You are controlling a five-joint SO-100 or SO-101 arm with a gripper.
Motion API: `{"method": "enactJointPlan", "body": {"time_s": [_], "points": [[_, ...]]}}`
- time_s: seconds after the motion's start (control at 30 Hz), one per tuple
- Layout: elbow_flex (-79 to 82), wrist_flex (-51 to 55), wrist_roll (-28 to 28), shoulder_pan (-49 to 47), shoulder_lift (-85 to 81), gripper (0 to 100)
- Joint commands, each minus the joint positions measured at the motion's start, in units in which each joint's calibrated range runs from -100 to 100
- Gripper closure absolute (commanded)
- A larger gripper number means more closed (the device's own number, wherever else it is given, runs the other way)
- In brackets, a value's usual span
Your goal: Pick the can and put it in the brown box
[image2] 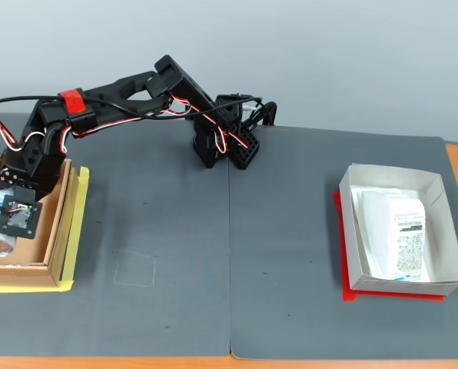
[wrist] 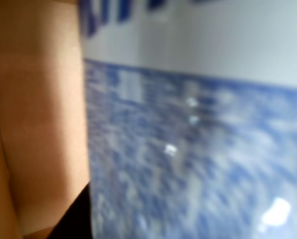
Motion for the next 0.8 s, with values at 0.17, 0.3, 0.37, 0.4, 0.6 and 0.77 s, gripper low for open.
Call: {"method": "enactJointPlan", "body": {"time_s": [0.17,0.3,0.37,0.4,0.6,0.77], "points": [[-3.75,1.37,-0.16,-0.27,-3.11,56],[-3.11,1.46,-0.16,-0.51,-4.72,56],[-3.11,1.46,-0.22,-0.59,-5.48,58],[-3.11,1.46,-0.22,-0.67,-6.08,61],[-2.93,1.54,-4.18,-2.30,-11.50,85],[-2.30,1.54,-13.61,-4.25,-18.11,99]]}}
